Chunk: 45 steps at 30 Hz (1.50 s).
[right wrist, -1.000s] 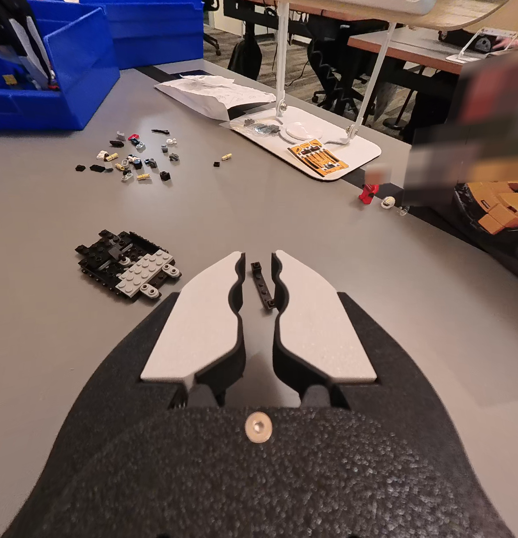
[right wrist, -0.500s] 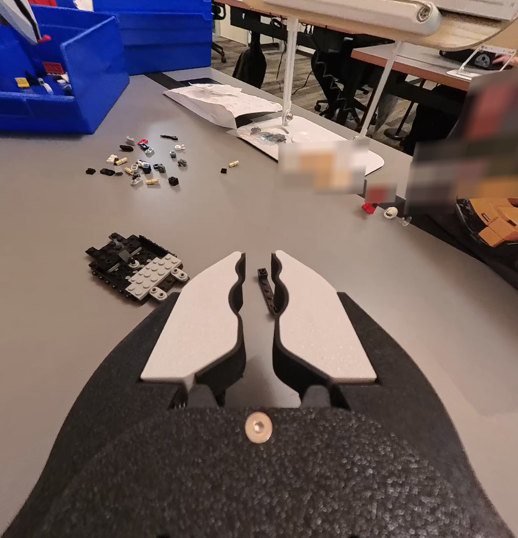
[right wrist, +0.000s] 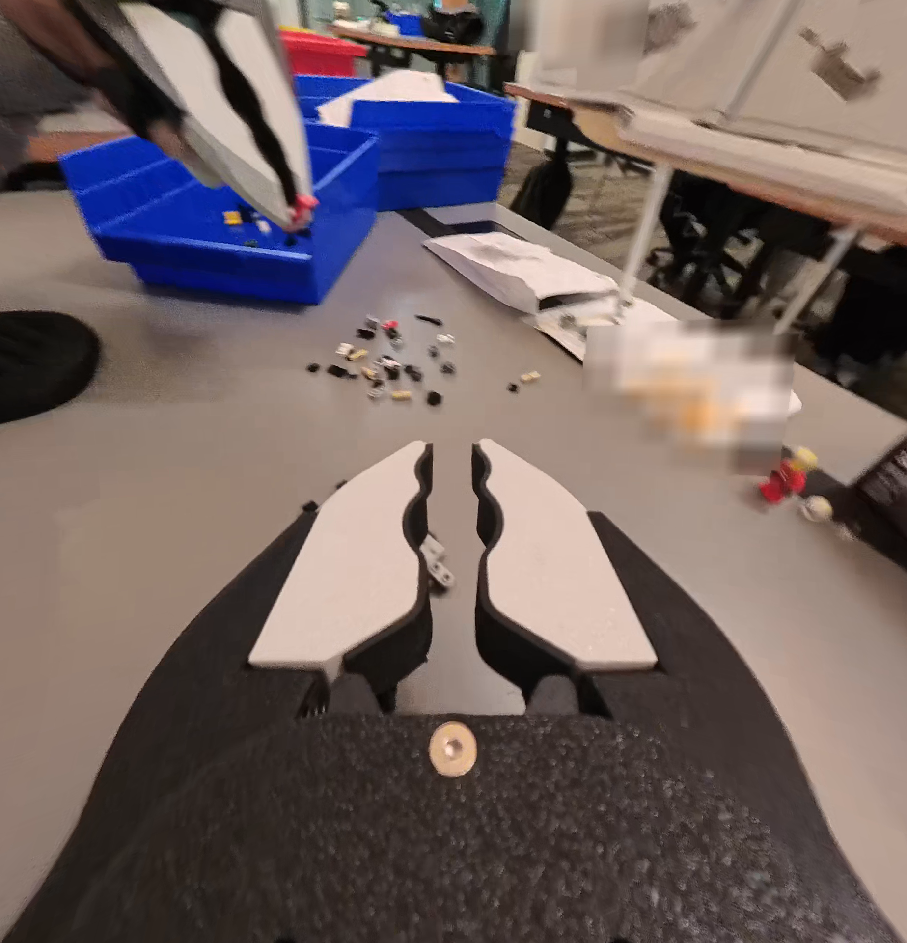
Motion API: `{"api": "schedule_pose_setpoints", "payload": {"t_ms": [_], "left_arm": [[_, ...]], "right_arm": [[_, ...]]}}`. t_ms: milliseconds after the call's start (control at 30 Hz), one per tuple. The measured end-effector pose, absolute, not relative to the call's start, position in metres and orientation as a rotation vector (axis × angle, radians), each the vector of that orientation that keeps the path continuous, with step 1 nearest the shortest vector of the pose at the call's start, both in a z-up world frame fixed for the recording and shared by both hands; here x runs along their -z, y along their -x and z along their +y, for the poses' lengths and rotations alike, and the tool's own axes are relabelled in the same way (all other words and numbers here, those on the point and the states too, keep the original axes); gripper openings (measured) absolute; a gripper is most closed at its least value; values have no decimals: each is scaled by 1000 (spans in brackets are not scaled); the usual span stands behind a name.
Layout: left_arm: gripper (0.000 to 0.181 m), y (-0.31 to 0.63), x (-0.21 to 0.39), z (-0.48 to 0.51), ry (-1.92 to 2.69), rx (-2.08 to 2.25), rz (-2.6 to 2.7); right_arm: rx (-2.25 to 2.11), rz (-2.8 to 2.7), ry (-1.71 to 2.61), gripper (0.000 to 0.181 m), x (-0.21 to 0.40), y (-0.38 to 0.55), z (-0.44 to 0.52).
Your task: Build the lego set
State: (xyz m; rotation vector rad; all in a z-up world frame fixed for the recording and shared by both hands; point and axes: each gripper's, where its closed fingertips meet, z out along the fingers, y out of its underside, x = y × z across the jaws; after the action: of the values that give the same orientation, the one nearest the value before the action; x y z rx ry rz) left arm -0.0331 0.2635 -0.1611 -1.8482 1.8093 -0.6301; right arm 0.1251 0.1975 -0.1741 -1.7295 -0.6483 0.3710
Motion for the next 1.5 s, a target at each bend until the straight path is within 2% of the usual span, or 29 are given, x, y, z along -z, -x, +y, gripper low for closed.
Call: {"api": "schedule_pose_setpoints", "payload": {"t_ms": [133, 267, 600, 1000, 1100, 1233, 1300, 1367, 1500], "left_arm": [[8, -22, 175, 215, 1717, 751, 1966], [8, -57, 192, 175, 1610, 790, 2138], [9, -76, 211, 153, 1526, 792, 2265], [16, -63, 217, 210, 1672, 850, 1679], [16, -62, 205, 219, 1636, 890, 1530], [13, -57, 191, 241, 1587, 864, 1360], [10, -52, 181, 255, 1566, 847, 1254], [0, -43, 165, 281, 1556, 771, 1113], [0, -20, 120, 348, 1524, 594, 824]], "right_arm": [[-380, -863, 1670, 14, 166, -84, 185], [-352, -1039, 1697, 18, 184, -70, 172], [-402, -1021, 1746, 7, 207, -79, 155], [-32, -581, 2128, 7, 256, -194, 186], [16, -642, 2176, 8, 266, -195, 186], [-22, -644, 2197, 20, 267, -191, 186], [-18, -647, 2166, 20, 264, -190, 186], [5, -627, 2111, 20, 256, -190, 188], [-5, -520, 1987, 18, 233, -193, 197]]}}
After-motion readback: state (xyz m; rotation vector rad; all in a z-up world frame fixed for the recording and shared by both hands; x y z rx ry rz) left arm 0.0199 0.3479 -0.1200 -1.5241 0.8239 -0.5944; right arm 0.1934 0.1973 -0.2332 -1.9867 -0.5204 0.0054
